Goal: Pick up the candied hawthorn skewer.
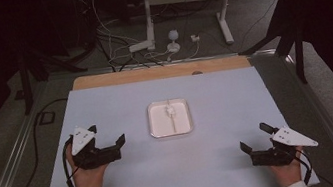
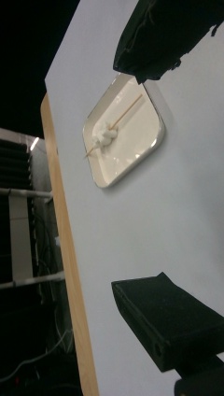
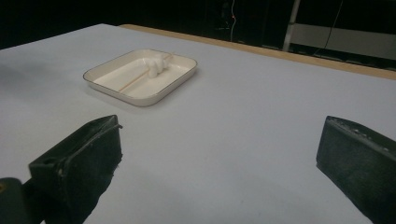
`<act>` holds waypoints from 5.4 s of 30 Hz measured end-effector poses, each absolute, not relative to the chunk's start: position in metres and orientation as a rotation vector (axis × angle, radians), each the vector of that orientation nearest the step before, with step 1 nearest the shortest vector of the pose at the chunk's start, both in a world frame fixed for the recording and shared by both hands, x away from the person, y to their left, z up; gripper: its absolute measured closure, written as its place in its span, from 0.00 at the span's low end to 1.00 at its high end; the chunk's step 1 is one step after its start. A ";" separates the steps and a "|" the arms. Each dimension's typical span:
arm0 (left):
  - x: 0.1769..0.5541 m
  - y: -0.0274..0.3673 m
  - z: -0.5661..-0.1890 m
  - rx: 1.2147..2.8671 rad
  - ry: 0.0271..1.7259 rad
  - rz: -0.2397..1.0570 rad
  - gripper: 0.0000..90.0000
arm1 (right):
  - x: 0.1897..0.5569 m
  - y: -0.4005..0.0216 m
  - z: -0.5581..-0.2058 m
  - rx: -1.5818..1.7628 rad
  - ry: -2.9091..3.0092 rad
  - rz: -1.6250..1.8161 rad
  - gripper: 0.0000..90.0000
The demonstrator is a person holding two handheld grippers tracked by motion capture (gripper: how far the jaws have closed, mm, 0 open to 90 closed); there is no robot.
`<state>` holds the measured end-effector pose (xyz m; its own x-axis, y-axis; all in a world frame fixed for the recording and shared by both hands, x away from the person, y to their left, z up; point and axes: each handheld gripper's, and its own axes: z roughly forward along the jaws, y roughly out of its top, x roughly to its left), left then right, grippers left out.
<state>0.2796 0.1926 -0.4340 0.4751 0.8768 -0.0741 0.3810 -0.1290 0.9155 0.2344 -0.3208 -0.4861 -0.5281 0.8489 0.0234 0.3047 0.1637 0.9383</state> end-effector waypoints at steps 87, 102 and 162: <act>0.386 0.052 -0.509 2.215 1.197 0.341 0.90 | 0.237 -0.321 -0.489 1.099 1.943 1.328 0.00; 0.386 0.071 -0.504 2.101 1.224 0.278 1.00 | 0.237 -0.321 -0.490 1.103 1.944 1.328 0.00; 0.291 0.122 -0.445 1.853 0.876 0.216 1.00 | 0.304 -0.221 -0.438 1.044 2.211 1.639 0.15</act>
